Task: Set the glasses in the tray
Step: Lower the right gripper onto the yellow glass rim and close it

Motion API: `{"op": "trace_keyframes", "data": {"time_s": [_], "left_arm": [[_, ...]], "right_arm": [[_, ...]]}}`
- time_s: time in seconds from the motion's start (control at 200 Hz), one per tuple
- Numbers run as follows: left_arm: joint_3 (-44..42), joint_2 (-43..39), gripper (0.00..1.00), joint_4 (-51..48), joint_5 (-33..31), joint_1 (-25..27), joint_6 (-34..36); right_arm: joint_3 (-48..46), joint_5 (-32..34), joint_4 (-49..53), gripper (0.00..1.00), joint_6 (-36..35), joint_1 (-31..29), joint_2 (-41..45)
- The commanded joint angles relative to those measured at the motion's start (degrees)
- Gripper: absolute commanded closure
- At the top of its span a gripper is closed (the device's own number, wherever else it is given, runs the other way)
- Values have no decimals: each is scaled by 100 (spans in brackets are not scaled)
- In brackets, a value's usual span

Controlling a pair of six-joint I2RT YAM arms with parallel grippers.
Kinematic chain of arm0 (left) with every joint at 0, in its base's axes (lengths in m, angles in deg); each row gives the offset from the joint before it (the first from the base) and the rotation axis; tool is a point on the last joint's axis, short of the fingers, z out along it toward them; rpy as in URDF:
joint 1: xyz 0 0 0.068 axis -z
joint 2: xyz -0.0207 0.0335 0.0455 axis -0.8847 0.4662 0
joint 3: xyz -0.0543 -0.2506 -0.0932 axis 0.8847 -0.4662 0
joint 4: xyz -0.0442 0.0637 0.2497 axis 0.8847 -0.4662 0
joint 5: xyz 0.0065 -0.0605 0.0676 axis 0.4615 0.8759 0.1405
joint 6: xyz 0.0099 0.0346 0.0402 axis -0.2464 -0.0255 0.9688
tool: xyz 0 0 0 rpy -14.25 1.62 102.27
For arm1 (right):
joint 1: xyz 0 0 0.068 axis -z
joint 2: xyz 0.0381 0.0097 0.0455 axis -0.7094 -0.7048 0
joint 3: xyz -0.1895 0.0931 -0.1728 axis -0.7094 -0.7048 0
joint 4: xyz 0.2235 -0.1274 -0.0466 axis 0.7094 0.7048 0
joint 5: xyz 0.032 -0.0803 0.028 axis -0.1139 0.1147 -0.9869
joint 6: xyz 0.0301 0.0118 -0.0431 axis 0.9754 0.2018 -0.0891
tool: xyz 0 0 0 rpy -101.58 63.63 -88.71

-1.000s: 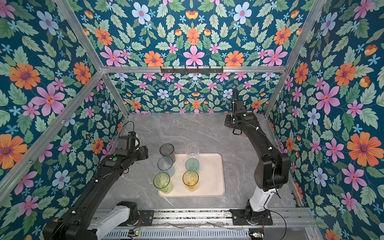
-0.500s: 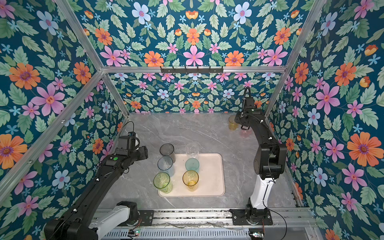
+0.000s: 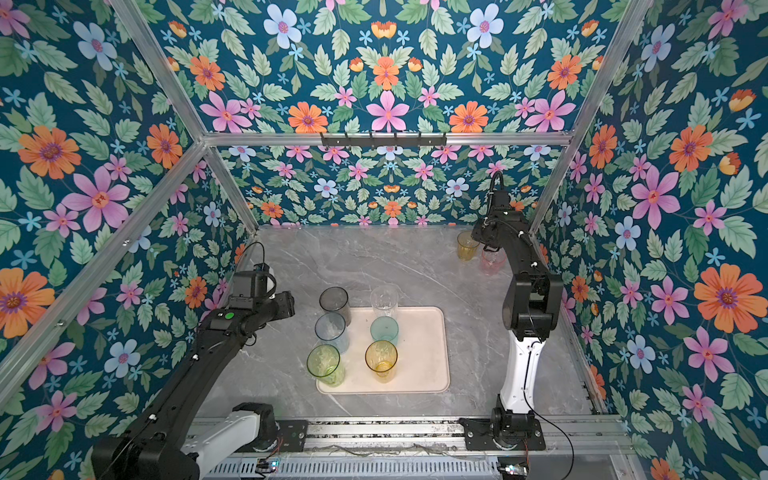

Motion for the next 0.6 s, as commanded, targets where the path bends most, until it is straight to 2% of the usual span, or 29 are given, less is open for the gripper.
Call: {"op": "trace_keyframes", "data": {"time_s": [0.0, 0.355, 0.595], "left_arm": [[-4, -7, 33, 107, 124, -9, 35], [-24, -19, 33, 134, 228, -5, 36], [-6, 8, 33, 151, 282, -14, 11]], "right_arm": [[241, -22, 347, 58, -91, -6, -142], [754, 22, 593, 58, -114, -3, -615], [1138, -67, 868, 63, -121, -10, -887]]}}
